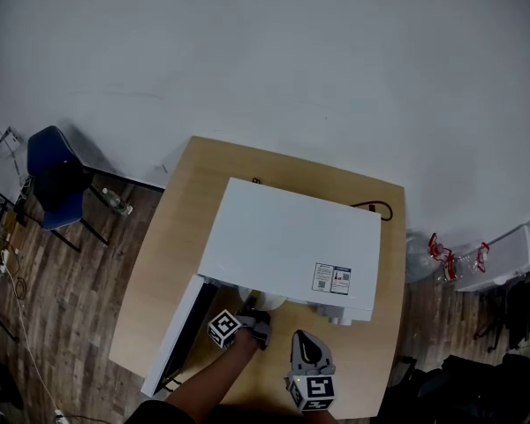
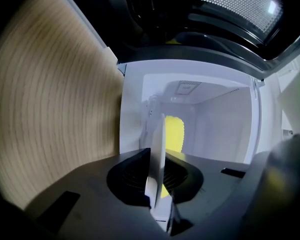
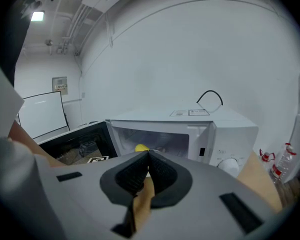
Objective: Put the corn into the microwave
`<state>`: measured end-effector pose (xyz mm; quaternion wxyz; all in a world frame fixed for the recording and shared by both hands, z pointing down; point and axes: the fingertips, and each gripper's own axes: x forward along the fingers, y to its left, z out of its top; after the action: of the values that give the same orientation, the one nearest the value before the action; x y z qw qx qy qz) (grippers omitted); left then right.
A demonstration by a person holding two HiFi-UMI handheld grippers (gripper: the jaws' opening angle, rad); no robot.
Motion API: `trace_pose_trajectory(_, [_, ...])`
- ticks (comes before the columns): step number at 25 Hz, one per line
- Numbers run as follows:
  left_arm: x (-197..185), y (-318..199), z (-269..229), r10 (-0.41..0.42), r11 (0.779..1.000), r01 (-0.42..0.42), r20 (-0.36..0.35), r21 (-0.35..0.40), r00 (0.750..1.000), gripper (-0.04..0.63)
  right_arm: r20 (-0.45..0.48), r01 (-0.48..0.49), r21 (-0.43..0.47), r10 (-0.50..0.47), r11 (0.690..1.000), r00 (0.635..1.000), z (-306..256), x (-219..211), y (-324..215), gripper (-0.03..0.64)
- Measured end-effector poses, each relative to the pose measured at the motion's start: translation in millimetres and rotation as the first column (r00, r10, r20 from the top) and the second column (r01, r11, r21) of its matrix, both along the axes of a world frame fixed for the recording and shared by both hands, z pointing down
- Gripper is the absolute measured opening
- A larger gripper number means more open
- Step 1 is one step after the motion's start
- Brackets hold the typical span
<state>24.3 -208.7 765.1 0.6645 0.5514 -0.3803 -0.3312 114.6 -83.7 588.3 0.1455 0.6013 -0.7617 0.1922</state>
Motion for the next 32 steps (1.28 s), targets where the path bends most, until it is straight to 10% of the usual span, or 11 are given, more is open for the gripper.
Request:
trace_pose_trajectory(17, [1,-2,-26,0.039,0.988,-0.04,0.015,0.147,0.999,0.236,0.001,0.015,-0.051,-0.015,0.999,1.0,45,-3,-15,0.06])
trace_pose_trajectory(32, [16,-6,-32,0.065,0.992,-0.078,0.128,0.096,0.99,0.287,0.001,-0.03,-0.055,0.03,0.998,1.0,51,1,-21,0.06])
